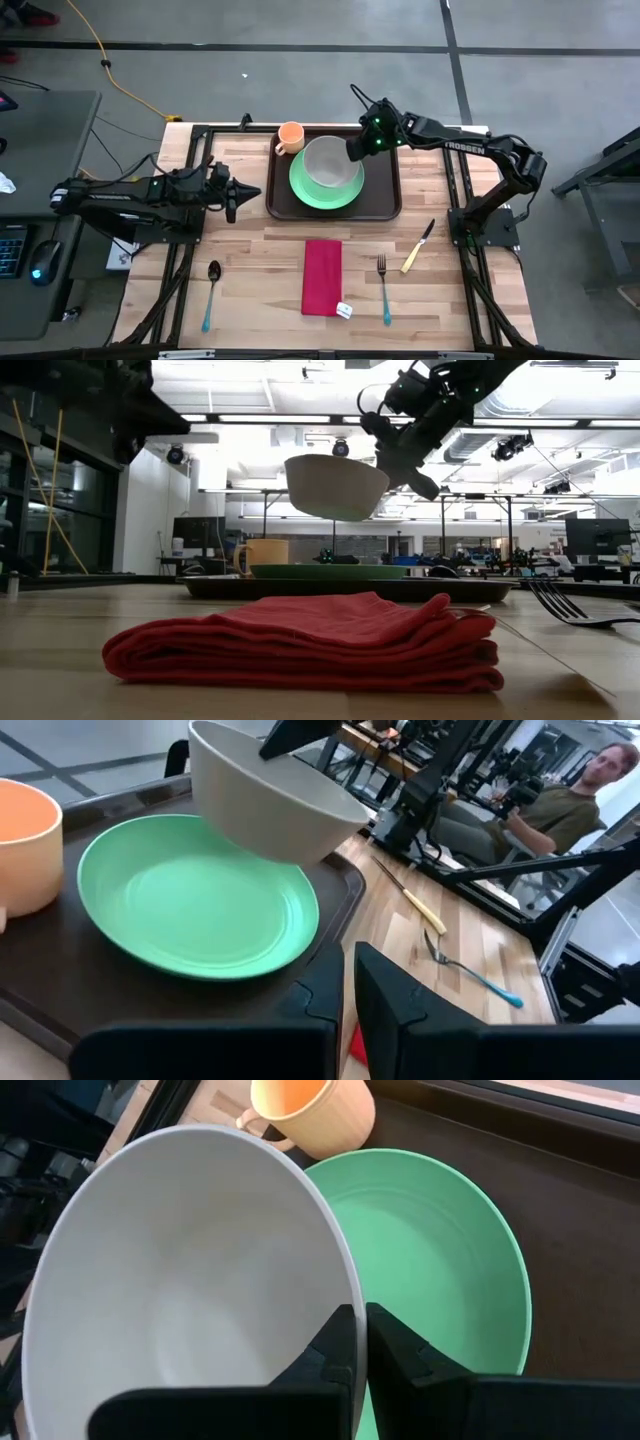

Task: Set up tray
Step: Put the gray bowl on top of the green plate to the bottom of the yellow mug

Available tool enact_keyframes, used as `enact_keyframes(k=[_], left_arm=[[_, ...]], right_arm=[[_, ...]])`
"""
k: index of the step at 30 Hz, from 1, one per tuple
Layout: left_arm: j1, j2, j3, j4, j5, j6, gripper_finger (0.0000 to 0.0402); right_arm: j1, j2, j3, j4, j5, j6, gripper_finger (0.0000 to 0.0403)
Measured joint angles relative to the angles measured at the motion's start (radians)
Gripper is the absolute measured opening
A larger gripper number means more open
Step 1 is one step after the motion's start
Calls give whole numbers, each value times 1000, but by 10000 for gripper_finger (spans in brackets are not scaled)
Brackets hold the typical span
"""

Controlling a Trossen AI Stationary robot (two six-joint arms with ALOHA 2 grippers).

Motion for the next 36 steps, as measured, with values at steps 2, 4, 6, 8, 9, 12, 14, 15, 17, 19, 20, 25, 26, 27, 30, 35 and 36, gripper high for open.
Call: enact_keyframes(k=[2, 4, 6, 8, 9, 12, 14, 15, 17, 19, 20, 25, 26, 27, 30, 35, 36], left_arm=[[0, -19, -16, 5, 7, 0, 56], [0, -38, -33, 9, 17, 3, 56], [0, -56, -53, 20, 19, 5, 56], [0, -75, -70, 23, 19, 5, 56], [0, -84, -80, 25, 19, 5, 56], [0, -111, -106, 26, 19, 5, 56], [0, -127, -119, 27, 19, 8, 56], [0, -135, -123, 27, 19, 8, 56], [0, -147, -131, 27, 26, 17, 56], [0, -155, -132, 22, 40, 40, 56], [0, -158, -132, 23, 48, 52, 56], [0, -162, -132, 14, 51, 84, 56], [0, -162, -132, 6, 51, 83, 56], [0, -162, -132, -2, 51, 80, 56], [0, -162, -132, -12, 56, 71, 56], [0, -162, -132, -10, 72, 71, 56], [0, -162, -132, -10, 72, 71, 56]], right_arm=[[-4, 0, 0, 0, -1, 10, 0], [-4, 0, 0, 1, -3, 14, 0], [-4, 0, 0, 1, -3, 20, 0], [-4, 0, 0, 1, -3, 23, 0], [-4, 0, 0, 1, -3, 30, 0], [-4, 14, 0, 12, -11, 43, 0], [-4, 34, 0, 23, -19, 51, 0], [-3, 46, 0, 28, -28, 60, 0], [2, 69, 0, 40, -34, 62, 0], [4, 88, 0, 43, -36, 68, 0], [4, 99, 0, 47, -43, 71, 0], [4, 125, 0, 44, -40, 72, 0], [4, 126, 0, 40, -34, 72, 0], [3, 126, 0, 33, -23, 68, 0], [3, 126, 0, 24, 10, 51, 0], [17, 131, 65, -50, 87, -3, 0], [23, 132, 87, -70, 103, -17, 0]])
